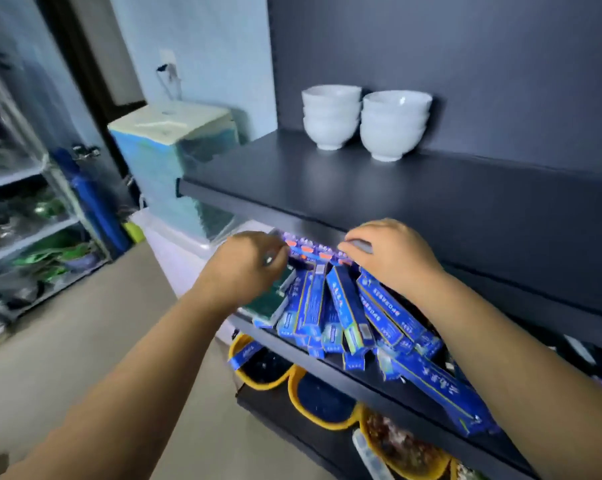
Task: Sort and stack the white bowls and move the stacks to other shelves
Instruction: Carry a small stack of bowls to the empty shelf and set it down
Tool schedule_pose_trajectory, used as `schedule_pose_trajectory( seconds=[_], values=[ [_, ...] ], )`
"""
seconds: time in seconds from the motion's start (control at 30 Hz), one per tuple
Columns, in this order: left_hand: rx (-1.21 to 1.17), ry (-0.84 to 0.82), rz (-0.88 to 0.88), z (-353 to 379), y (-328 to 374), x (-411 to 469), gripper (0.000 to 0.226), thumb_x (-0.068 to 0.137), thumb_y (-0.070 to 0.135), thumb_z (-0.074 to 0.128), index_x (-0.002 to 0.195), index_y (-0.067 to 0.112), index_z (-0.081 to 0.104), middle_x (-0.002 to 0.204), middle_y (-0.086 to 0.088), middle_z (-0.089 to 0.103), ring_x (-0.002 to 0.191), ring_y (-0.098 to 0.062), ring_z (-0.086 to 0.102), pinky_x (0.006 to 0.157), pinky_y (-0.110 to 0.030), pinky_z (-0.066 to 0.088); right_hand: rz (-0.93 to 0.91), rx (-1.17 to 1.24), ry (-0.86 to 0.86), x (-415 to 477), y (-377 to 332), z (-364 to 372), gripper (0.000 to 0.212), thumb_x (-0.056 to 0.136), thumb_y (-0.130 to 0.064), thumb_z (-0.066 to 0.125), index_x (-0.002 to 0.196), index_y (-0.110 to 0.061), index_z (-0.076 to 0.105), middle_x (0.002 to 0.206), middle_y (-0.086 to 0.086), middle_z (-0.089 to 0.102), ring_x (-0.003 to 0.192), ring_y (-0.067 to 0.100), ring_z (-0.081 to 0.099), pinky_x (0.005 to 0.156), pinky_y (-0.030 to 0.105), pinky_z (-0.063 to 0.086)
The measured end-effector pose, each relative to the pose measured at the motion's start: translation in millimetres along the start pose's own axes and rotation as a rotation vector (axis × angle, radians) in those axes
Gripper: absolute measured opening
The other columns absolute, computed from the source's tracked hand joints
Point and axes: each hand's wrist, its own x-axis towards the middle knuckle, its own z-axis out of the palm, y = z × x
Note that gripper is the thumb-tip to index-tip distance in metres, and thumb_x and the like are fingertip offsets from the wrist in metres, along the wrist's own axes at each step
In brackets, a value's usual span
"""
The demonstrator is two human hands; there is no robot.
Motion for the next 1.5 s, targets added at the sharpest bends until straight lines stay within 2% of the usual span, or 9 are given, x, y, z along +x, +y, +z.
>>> schedule_pose_trajectory(
  seconds=[0.17, 0.47, 0.57, 0.77, 0.87, 1.0, 1.23, 1.4, 1.5],
  values=[
    [-0.075, -0.080, 0.213, 4.4, -33.0, 88.2, 0.051, 0.078, 0.044, 0.034, 0.075, 0.004, 0.064, 0.077, -0.014, 0.067, 0.075, -0.032, 0.061, 0.060, -0.028, 0.029, 0.263, 0.046, 0.113, 48.1, 10.3, -6.8, 0.027, 0.088, -0.032, 0.057, 0.098, -0.010, 0.069, 0.102, 0.007, 0.069, 0.097, 0.025, 0.058, 0.084, 0.033, 0.043],
    [-0.057, -0.197, 0.333, 61.6, -52.6, 203.3, 0.046, 0.086, 0.041, 0.036, 0.086, 0.005, 0.065, 0.090, -0.011, 0.068, 0.088, -0.029, 0.059, 0.076, -0.032, 0.040, 0.623, 0.307, 0.308, 133.5, 88.9, -1.2, 0.038, 0.083, -0.036, 0.063, 0.115, -0.017, 0.059, 0.121, -0.001, 0.060, 0.106, 0.014, 0.053, 0.086, 0.024, 0.040],
    [-0.066, -0.246, 0.346, 82.7, -56.9, 233.1, 0.025, 0.092, 0.026, 0.046, 0.097, 0.010, 0.065, 0.099, -0.005, 0.066, 0.097, -0.022, 0.057, 0.081, -0.027, 0.040, 0.679, 0.483, 0.394, 165.7, 120.3, 6.7, 0.061, 0.075, -0.034, 0.071, 0.127, -0.018, 0.044, 0.132, -0.001, 0.048, 0.115, 0.015, 0.046, 0.090, 0.026, 0.037],
    [-0.186, -0.233, 0.361, 105.3, -62.4, 257.1, 0.022, 0.091, 0.023, 0.050, 0.106, 0.015, 0.063, 0.106, 0.005, 0.061, 0.101, -0.011, 0.054, 0.083, -0.014, 0.035, 0.582, 0.815, 0.435, 205.0, 160.8, 18.4, 0.114, 0.045, -0.037, 0.085, 0.138, -0.024, 0.020, 0.139, -0.004, 0.039, 0.125, 0.013, 0.041, 0.104, 0.032, 0.037],
    [-0.236, -0.230, 0.347, 107.7, -61.7, 255.8, 0.020, 0.091, 0.023, 0.051, 0.105, 0.015, 0.064, 0.105, 0.007, 0.062, 0.099, -0.009, 0.054, 0.080, -0.011, 0.034, 0.551, 0.894, 0.397, 205.1, 168.6, 15.7, 0.103, 0.056, -0.015, 0.086, 0.138, -0.023, 0.024, 0.134, -0.006, 0.044, 0.122, 0.011, 0.045, 0.102, 0.030, 0.040],
    [-0.353, -0.319, 0.156, 105.6, -58.7, 257.7, 0.027, 0.089, 0.031, 0.056, 0.113, 0.021, 0.060, 0.107, 0.014, 0.056, 0.099, -0.002, 0.048, 0.081, -0.009, 0.030, 0.572, 0.894, 0.418, 197.5, 162.2, 14.2, 0.096, 0.059, -0.011, 0.084, 0.137, -0.024, 0.030, 0.130, -0.008, 0.049, 0.119, 0.010, 0.047, 0.101, 0.030, 0.041],
    [-0.820, -0.561, 0.014, 107.1, -37.4, 278.2, 0.080, 0.077, 0.022, 0.072, 0.142, 0.012, 0.027, 0.146, 0.000, 0.037, 0.133, -0.013, 0.037, 0.099, -0.020, 0.031, 0.706, 0.960, 0.432, 153.0, 148.6, 9.8, 0.084, 0.072, -0.015, 0.074, 0.141, -0.009, 0.027, 0.143, 0.006, 0.042, 0.123, 0.014, 0.048, 0.108, 0.037, 0.037],
    [-0.980, -0.545, 0.114, 120.1, -25.7, 295.6, 0.079, 0.060, 0.023, 0.082, 0.129, 0.015, 0.045, 0.128, 0.002, 0.057, 0.115, -0.009, 0.055, 0.095, -0.023, 0.046, 0.691, 1.007, 0.403, 159.5, 132.6, 6.7, 0.105, 0.058, -0.035, 0.082, 0.143, -0.014, 0.025, 0.149, -0.003, 0.033, 0.132, 0.011, 0.037, 0.111, 0.040, 0.032],
    [-1.042, -0.477, 0.115, 124.5, -22.4, 297.4, 0.078, 0.052, 0.030, 0.080, 0.123, 0.020, 0.048, 0.118, 0.007, 0.061, 0.107, -0.004, 0.057, 0.090, -0.022, 0.048, 0.670, 1.017, 0.428, 167.0, 123.5, 8.4, 0.074, 0.073, -0.019, 0.075, 0.136, -0.016, 0.037, 0.136, -0.001, 0.050, 0.125, 0.013, 0.047, 0.108, 0.035, 0.037]
  ],
)
